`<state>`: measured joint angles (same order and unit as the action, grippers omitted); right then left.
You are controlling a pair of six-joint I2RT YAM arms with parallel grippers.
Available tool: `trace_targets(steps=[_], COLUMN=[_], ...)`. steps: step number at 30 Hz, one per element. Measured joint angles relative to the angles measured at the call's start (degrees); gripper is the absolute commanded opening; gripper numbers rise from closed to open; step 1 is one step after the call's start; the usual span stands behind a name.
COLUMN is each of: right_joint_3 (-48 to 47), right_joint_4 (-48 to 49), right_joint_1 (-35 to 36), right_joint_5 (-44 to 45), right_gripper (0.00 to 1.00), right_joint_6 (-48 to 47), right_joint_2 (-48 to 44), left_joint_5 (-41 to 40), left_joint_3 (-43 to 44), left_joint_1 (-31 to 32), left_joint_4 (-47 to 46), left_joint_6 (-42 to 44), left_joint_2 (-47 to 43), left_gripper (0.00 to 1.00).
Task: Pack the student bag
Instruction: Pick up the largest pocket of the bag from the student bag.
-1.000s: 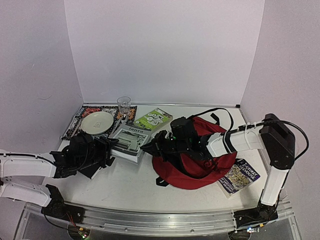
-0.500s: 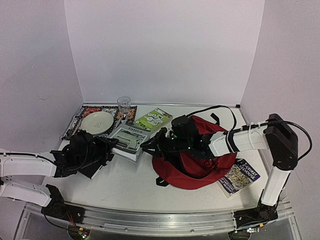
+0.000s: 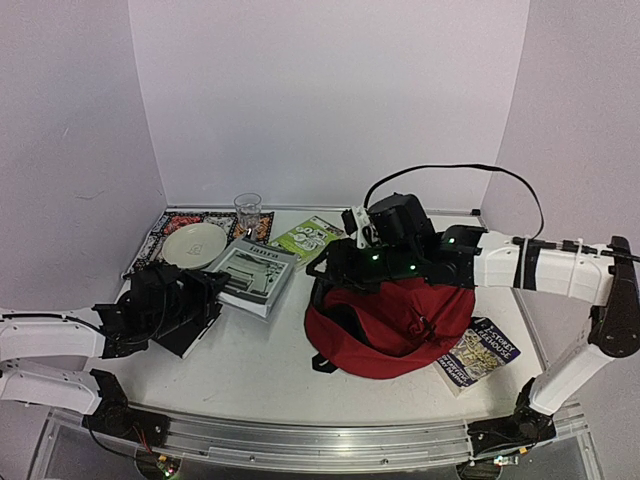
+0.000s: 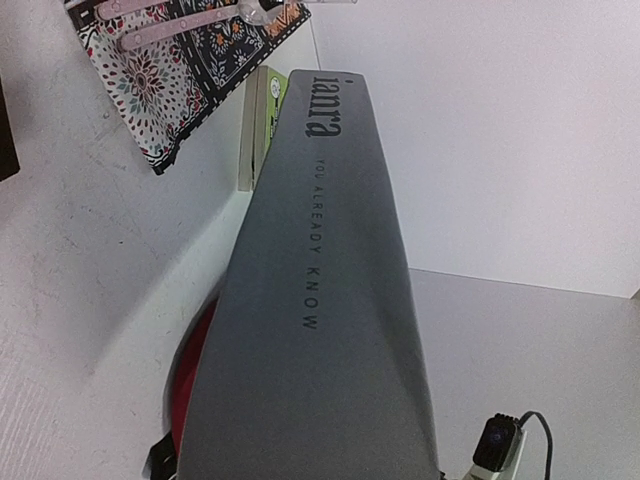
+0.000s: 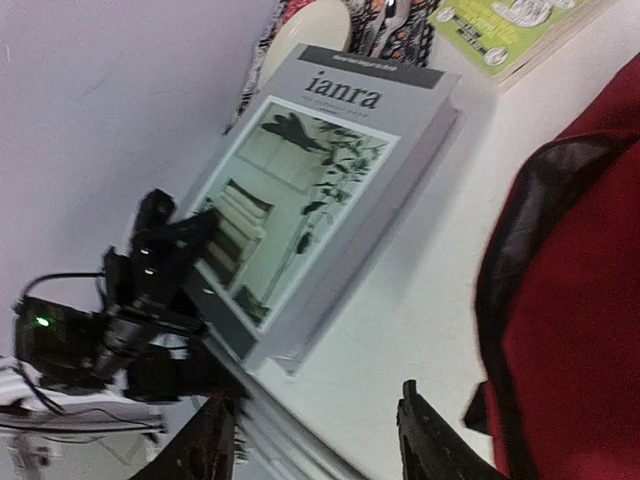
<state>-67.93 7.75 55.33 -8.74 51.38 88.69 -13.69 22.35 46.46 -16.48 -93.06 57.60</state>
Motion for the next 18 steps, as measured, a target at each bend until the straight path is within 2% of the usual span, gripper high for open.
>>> trace_targets(steps=[9, 18], right_joint_3=[-4.7, -12.3], right_joint_4=[-19.4, -29.8], right_joint_1=[0.0, 1.3], right_joint_5=[7.5, 10.4], right_gripper=[0.67, 0.67], right_joint_6=[-19.0, -30.3], right_joint_2=[0.3, 5.9], left_joint_5=[2.3, 5.1], left_joint_3=[0.0, 0.0], left_joint_1=[-0.3, -1.0], left_joint_4=[0.0, 0.0], left_joint_6=[3.6, 5.6], left_joint_2=[0.0, 0.2], left_gripper=[0.33, 0.32])
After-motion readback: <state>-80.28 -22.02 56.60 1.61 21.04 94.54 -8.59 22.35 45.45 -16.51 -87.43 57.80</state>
